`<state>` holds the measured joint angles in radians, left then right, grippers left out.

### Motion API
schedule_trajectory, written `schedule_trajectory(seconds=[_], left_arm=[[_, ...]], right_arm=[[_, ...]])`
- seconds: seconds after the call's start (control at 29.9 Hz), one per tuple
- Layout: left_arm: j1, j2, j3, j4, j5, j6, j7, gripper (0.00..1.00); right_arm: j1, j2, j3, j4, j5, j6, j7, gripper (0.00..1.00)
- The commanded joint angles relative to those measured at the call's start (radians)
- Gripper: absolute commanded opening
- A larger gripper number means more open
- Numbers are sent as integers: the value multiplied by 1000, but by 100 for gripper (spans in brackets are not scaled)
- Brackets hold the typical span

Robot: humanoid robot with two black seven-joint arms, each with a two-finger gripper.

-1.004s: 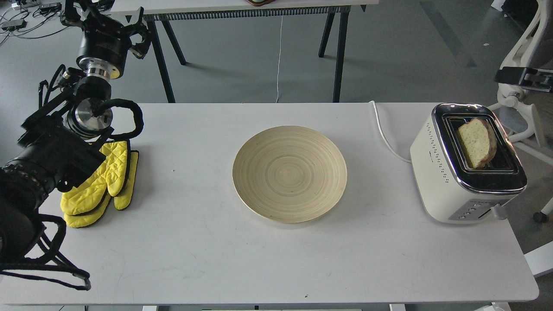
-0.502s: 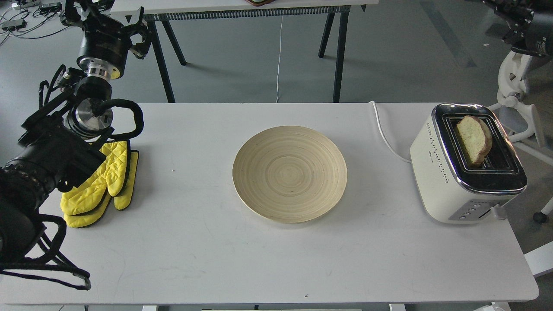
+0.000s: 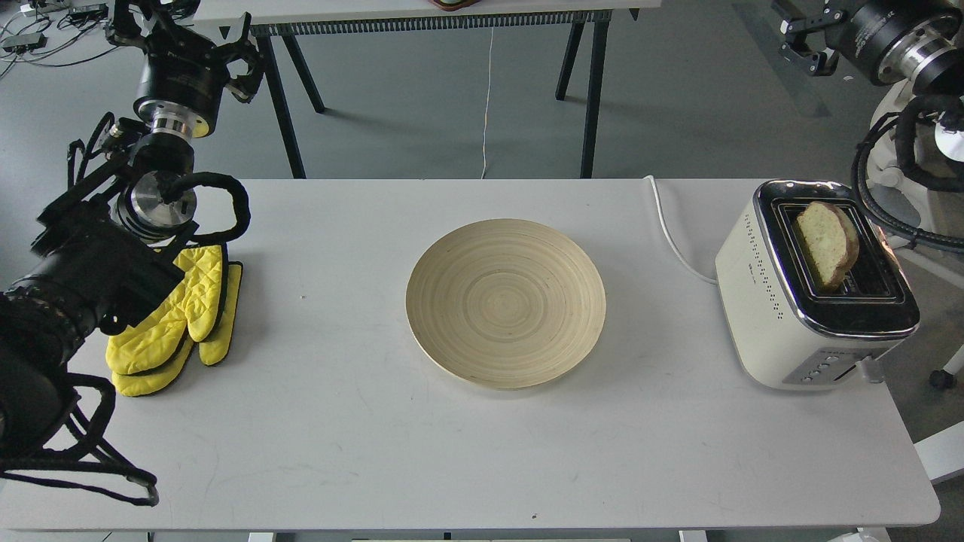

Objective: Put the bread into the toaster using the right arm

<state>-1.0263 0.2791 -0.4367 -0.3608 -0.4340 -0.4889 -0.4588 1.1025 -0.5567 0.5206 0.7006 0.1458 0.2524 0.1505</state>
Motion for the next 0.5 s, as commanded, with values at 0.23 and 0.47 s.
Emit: schedule_trajectory(seconds=[0.23, 0.47], left_arm=[[0, 0, 0, -1, 0, 0, 3, 100], [0, 2, 0, 0, 0, 0, 3, 100]], right_arm=[[-153, 277, 446, -211, 12, 203, -25, 100], [-155, 291, 450, -234, 12, 235, -17, 100]])
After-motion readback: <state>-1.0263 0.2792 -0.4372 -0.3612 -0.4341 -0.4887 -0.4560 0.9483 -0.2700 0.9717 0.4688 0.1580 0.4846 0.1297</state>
